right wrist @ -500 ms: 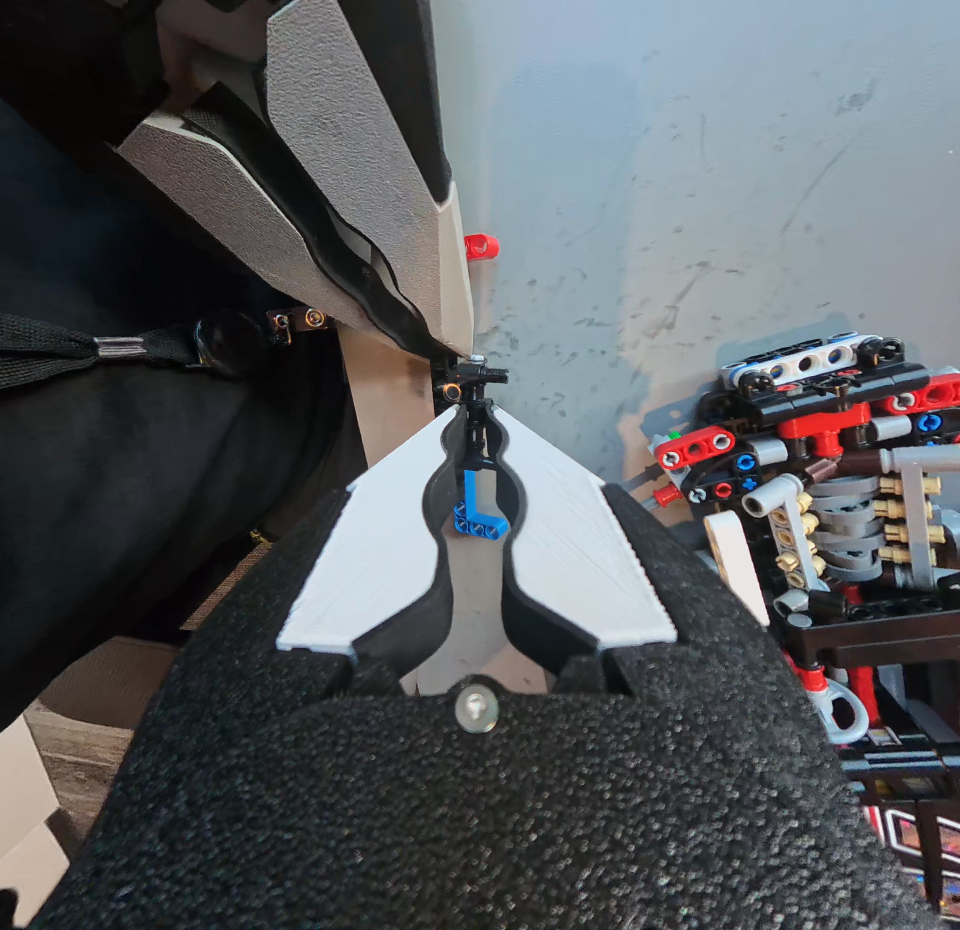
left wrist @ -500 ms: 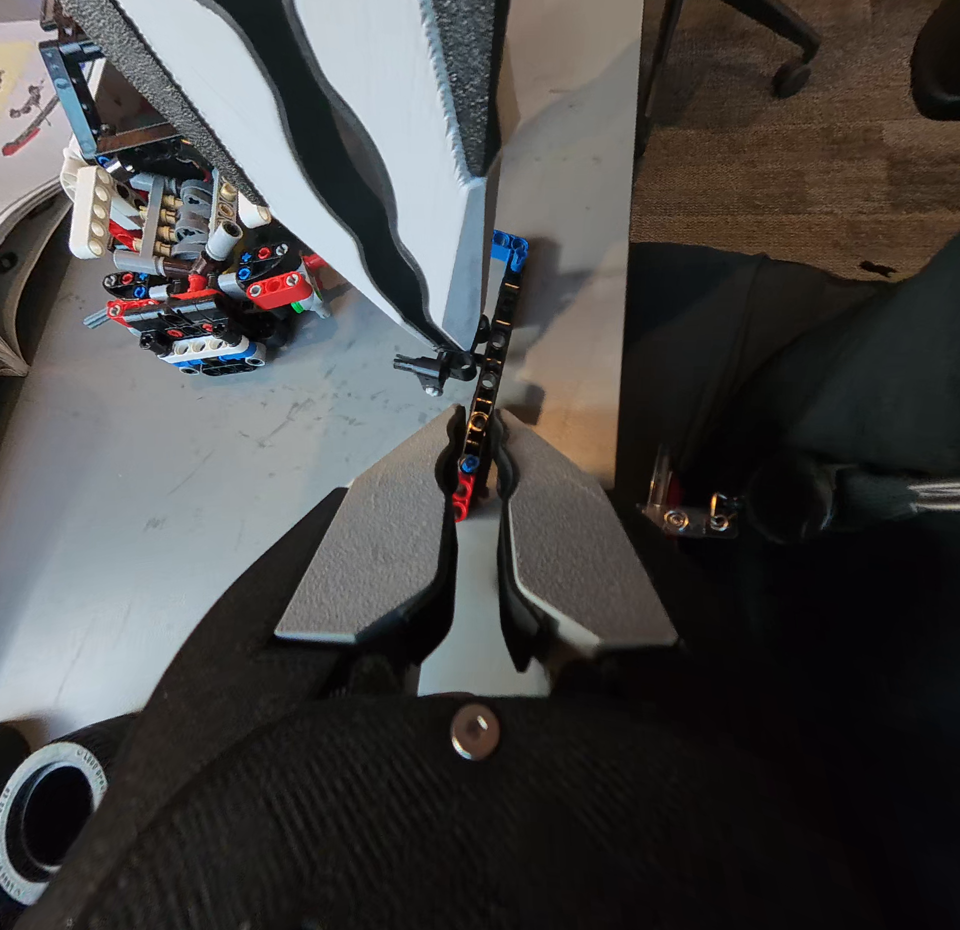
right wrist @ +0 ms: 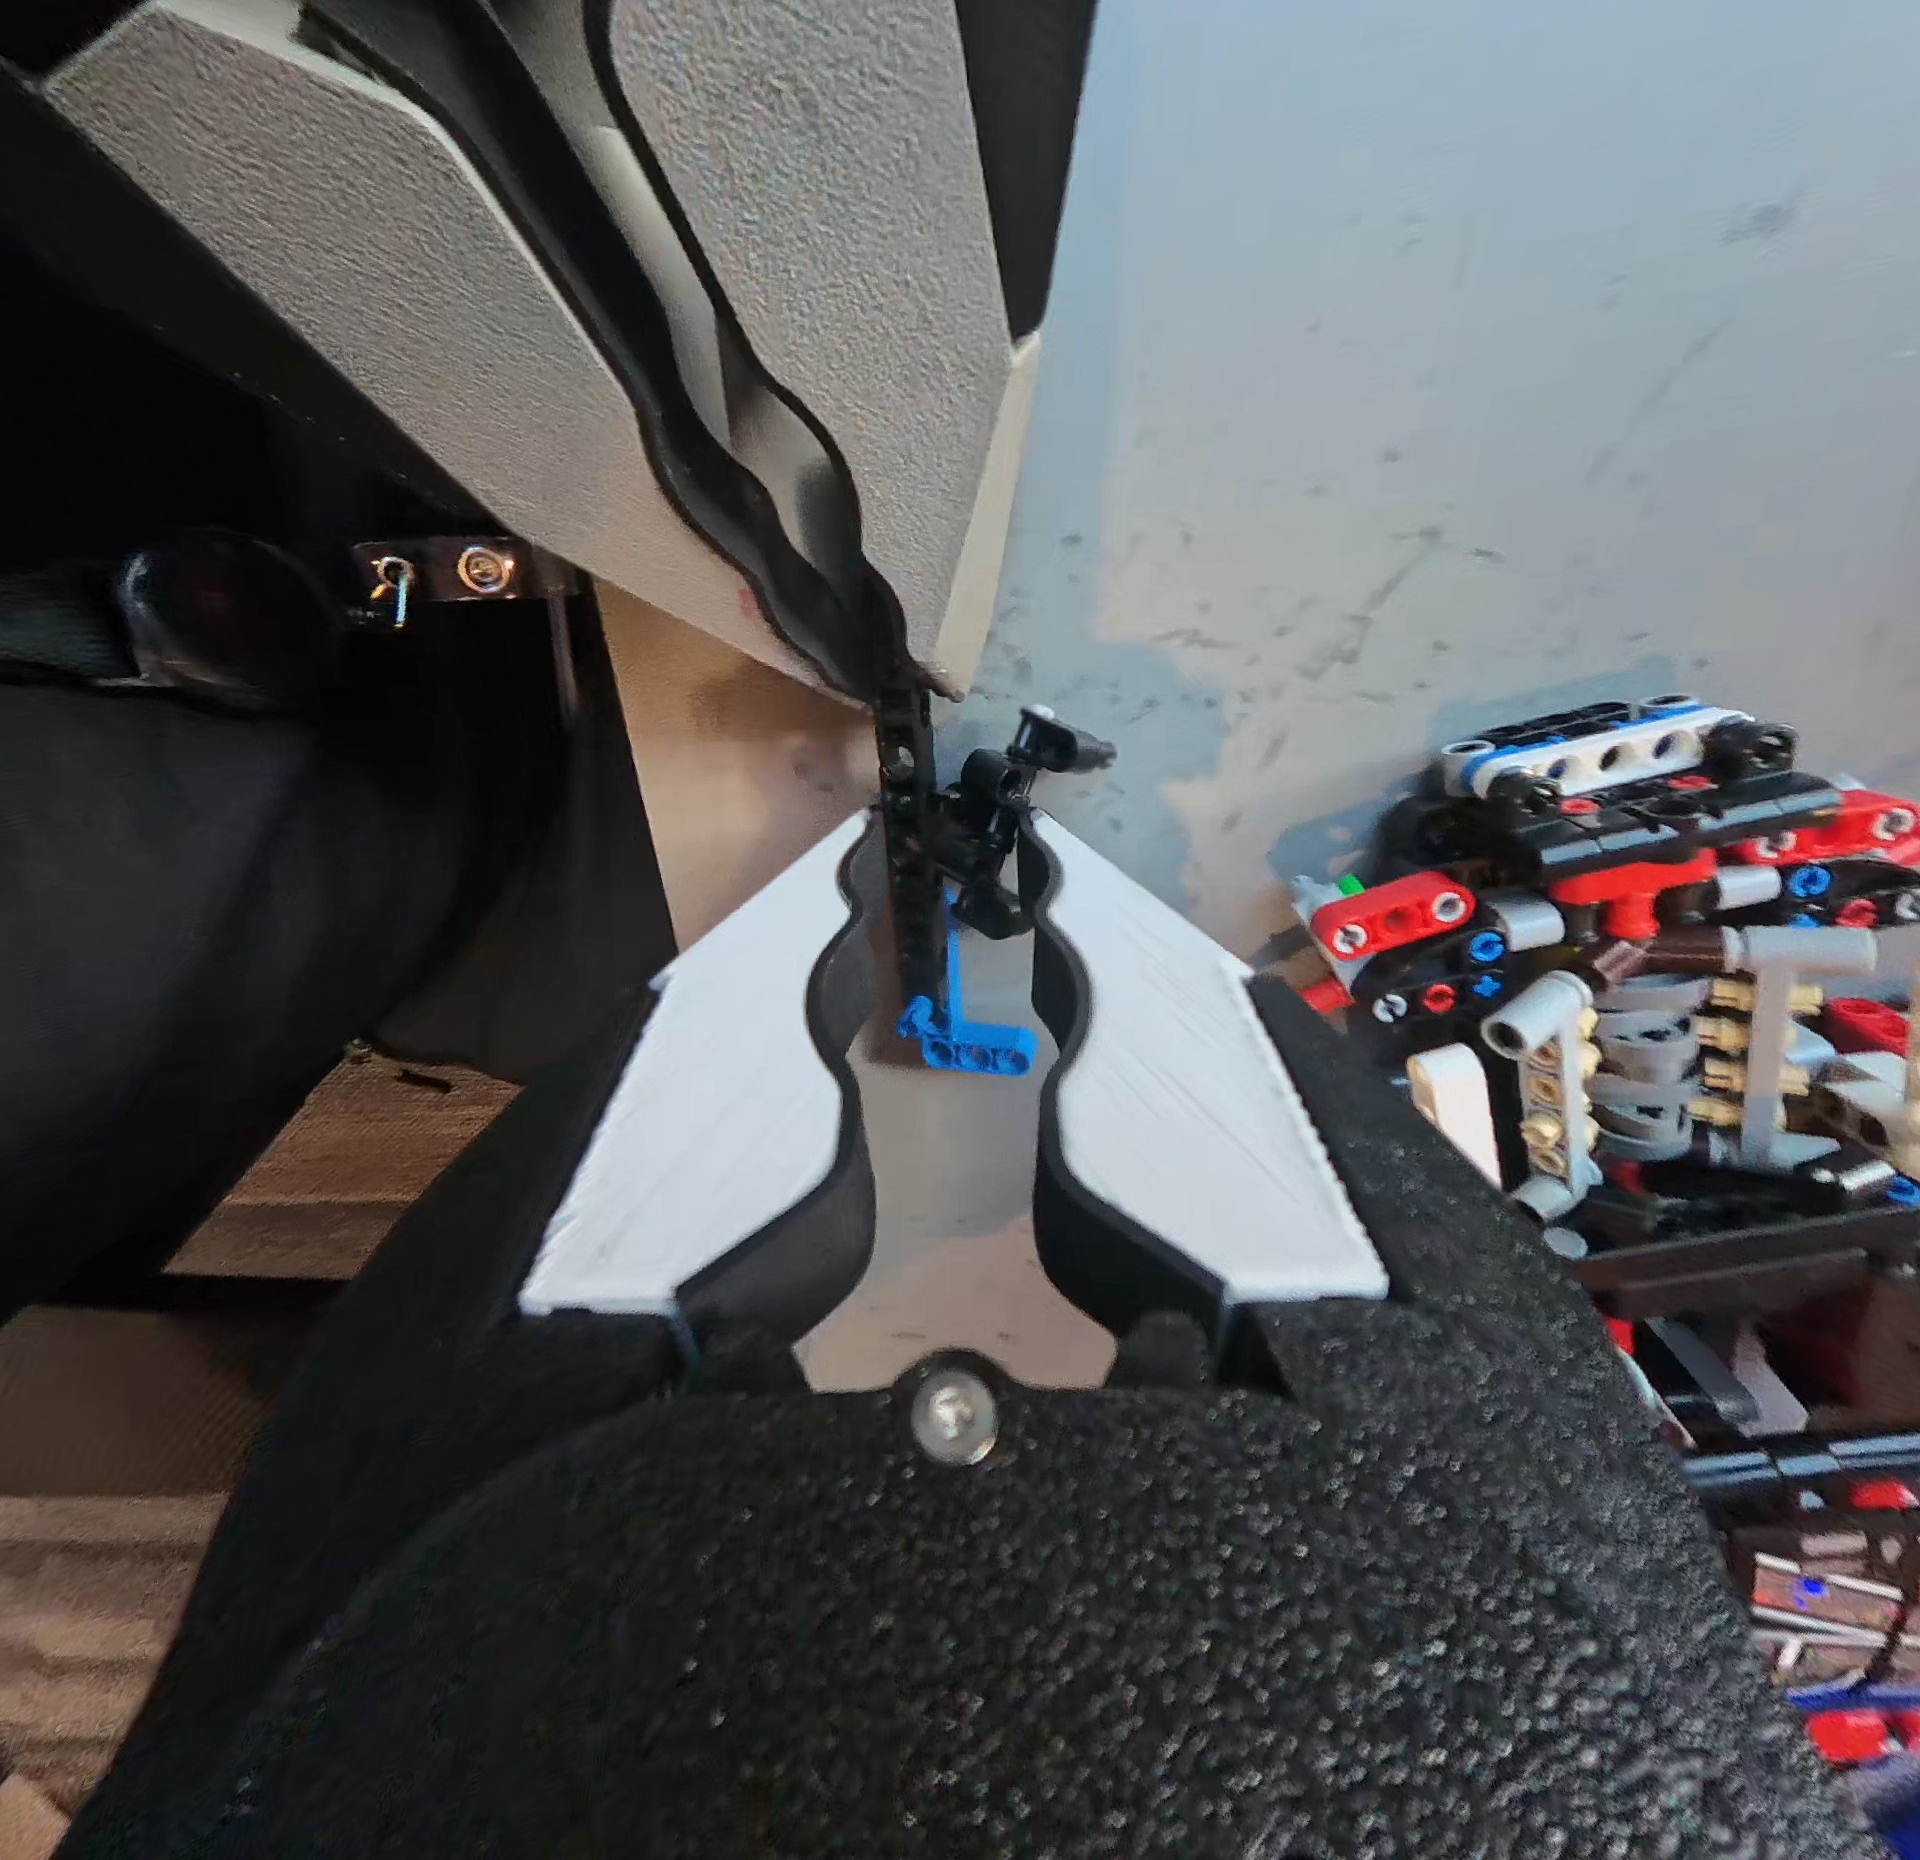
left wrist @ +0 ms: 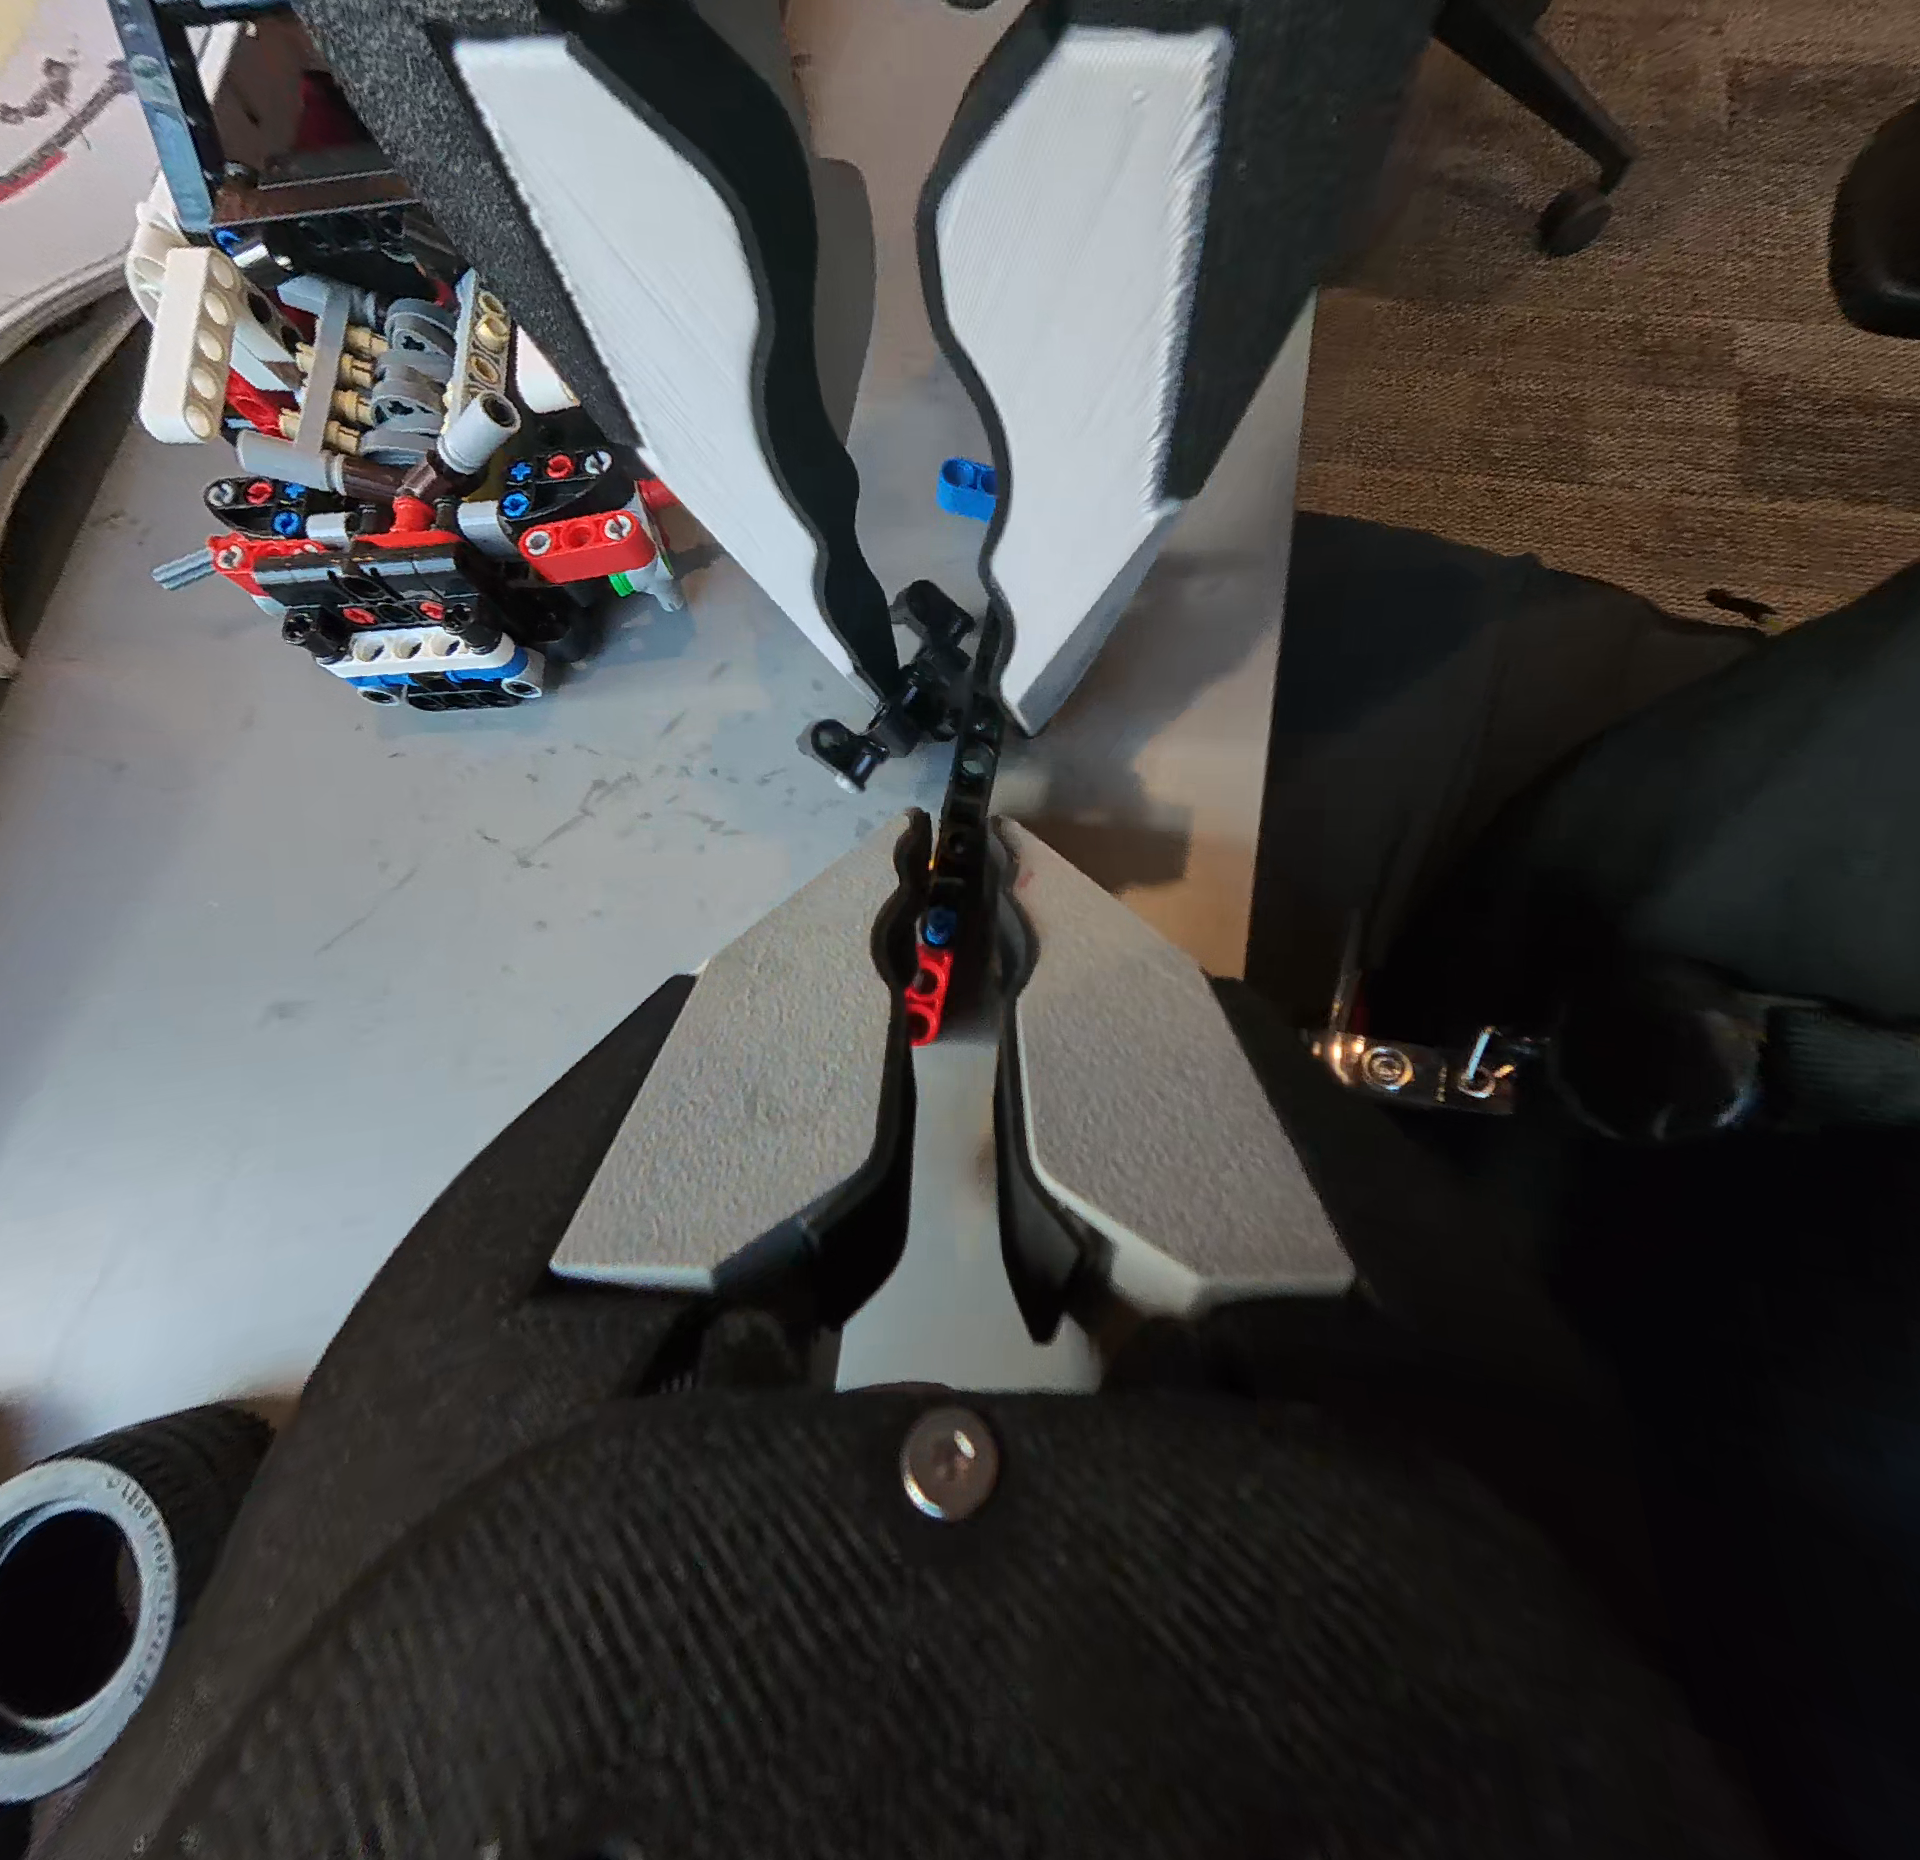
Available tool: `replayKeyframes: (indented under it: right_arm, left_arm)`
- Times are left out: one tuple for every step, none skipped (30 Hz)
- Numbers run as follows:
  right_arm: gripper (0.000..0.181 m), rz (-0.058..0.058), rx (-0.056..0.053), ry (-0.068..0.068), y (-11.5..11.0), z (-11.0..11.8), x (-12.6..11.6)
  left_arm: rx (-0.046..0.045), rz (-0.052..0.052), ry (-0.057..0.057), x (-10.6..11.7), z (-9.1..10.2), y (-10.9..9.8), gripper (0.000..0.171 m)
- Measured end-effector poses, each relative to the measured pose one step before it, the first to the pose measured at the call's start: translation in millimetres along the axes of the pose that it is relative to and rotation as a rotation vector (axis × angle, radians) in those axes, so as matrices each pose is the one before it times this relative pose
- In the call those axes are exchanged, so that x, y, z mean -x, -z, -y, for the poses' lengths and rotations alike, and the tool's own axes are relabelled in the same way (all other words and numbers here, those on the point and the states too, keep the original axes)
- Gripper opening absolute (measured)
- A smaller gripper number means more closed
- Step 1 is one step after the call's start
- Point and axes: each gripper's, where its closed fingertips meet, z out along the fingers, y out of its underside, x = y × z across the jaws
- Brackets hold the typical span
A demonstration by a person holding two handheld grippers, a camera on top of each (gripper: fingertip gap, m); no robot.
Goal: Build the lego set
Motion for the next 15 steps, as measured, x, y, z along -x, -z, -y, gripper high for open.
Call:
replayKeyframes:
  right_arm:
    - [0.024,-0.0154,-0.0061,-0.0032,1.3,0.3,-1.53]
    - [0.024,-0.0085,-0.0067,-0.0038,1.31,0.13,-0.64]
    - [0.024,-0.0091,-0.0054,0.0025,0.96,0.05,-0.39]
    - [0.024,-0.019,-0.0049,0.0067,0.92,0.46,-1.31]
    - [0.024,-0.0181,-0.0059,0.0082,0.99,0.56,-0.83]
    - [0.024,-0.0166,-0.0066,0.0087,0.74,0.4,-0.44]
    - [0.024,-0.0094,-0.0044,0.0027,0.13,-0.11,0.23]
    - [0.023,-0.0068,-0.0047,0.0015,-0.34,-0.44,-0.06]
    - [0.023,-0.0116,-0.0101,0.0041,-0.15,0.16,-1.03]
    - [0.022,-0.014,-0.0146,0.0088,0.16,0.68,-1.14]
    - [0.022,-0.0121,-0.0149,0.0132,0.2,0.55,-0.27]
    - [0.022,-0.0102,-0.0168,0.0074,0.02,0.91,-0.32]
    - [0.022,-0.0033,-0.0164,0.0005,-0.04,0.85,-0.13]
    - [0.022,0.0001,-0.0165,-0.0048,-0.14,0.92,-0.21]
    - [0.021,-0.0013,-0.0192,-0.0063,0.2,1.2,-0.9]
  left_arm:
    - [-0.00243,0.0067,-0.0042,0.83,0.49,0.32,0.007]
    - [-0.00332,0.0001,0.0,0.36,0.32,0.33,0.006]
    - [-0.00254,-0.0035,0.0048,0.1,0.26,0.1,0.007]
    - [-0.00388,0.0032,-0.0026,0.54,0.37,0.23,0.006]
    - [-0.00089,0.0083,-0.0142,0.51,0.08,0.24,0.006]
    - [-0.00045,0.0078,-0.0145,0.04,0.04,0.05,0.006]
    - [0.00107,0.0041,-0.0085,-0.27,-0.16,-0.25,0.006]
    - [0.00399,0.0017,-0.0049,-0.35,-0.47,-0.39,0.006]
    - [0.00652,0.001,-0.0014,0.21,-0.88,-0.47,0.006]
    - [0.00273,-0.0049,0.0014,0.18,-0.49,-0.19,0.006]
    - [-0.00053,-0.0147,0.0083,-0.03,-0.22,0.25,0.006]
    - [-0.00196,-0.0168,0.0142,0.34,-0.5,0.42,0.006]
    - [-0.00172,-0.0165,0.0118,0.06,-0.38,0.45,0.006]
    - [-0.00094,-0.0098,0.0009,0.62,-0.51,0.56,0.006]
    - [-0.00023,-0.002,-0.0057,1.32,-0.66,0.47,0.006]
